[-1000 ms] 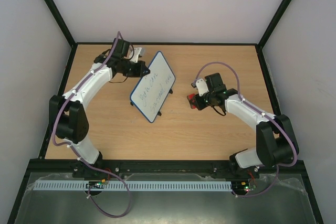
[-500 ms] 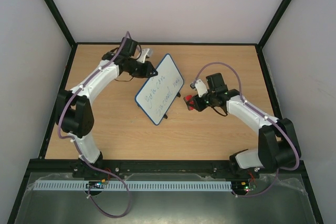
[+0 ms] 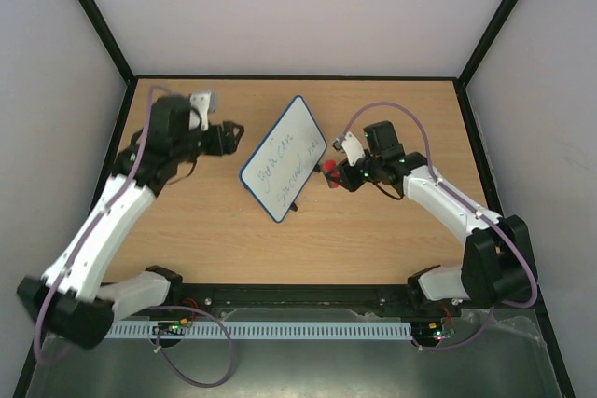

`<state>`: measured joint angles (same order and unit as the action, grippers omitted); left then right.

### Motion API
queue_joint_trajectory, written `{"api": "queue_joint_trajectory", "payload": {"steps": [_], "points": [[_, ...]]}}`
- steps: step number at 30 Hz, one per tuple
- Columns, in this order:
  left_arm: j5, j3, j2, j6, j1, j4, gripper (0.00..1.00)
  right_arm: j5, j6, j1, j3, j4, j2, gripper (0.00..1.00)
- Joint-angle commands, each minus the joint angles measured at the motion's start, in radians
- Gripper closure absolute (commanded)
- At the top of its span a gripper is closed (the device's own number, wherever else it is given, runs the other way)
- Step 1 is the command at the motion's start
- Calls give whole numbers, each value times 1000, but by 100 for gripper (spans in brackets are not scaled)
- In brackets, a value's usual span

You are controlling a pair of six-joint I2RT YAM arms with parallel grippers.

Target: Erase the whiteboard

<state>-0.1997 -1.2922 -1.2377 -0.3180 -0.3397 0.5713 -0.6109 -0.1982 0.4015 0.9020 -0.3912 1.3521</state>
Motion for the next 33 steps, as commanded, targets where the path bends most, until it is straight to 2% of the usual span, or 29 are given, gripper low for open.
{"api": "queue_joint_trajectory", "payload": {"steps": [1, 5, 9, 17, 25, 29, 32, 33], "points": [[34, 283, 171, -83, -13, -114, 28, 75, 5, 106, 97, 22, 2, 98], [-30, 425, 284, -153, -15, -179, 34, 137, 87, 193, 85, 197, -2, 98], [-56, 451, 245, -175, -18, -176, 37, 180, 104, 276, 53, 386, 12, 98], [-132, 469, 192, -178, -31, -235, 49, 203, 89, 410, 76, 482, 91, 98], [-162, 444, 168, -181, -47, -240, 56, 202, 105, 446, 63, 497, 104, 98], [-199, 440, 170, -168, -47, -217, 54, 209, 101, 448, 44, 514, 105, 98], [-186, 433, 179, -165, -47, -185, 38, 209, 107, 448, 35, 511, 96, 98], [-176, 434, 187, -166, -47, -177, 36, 210, 111, 448, 31, 511, 91, 98]]}}
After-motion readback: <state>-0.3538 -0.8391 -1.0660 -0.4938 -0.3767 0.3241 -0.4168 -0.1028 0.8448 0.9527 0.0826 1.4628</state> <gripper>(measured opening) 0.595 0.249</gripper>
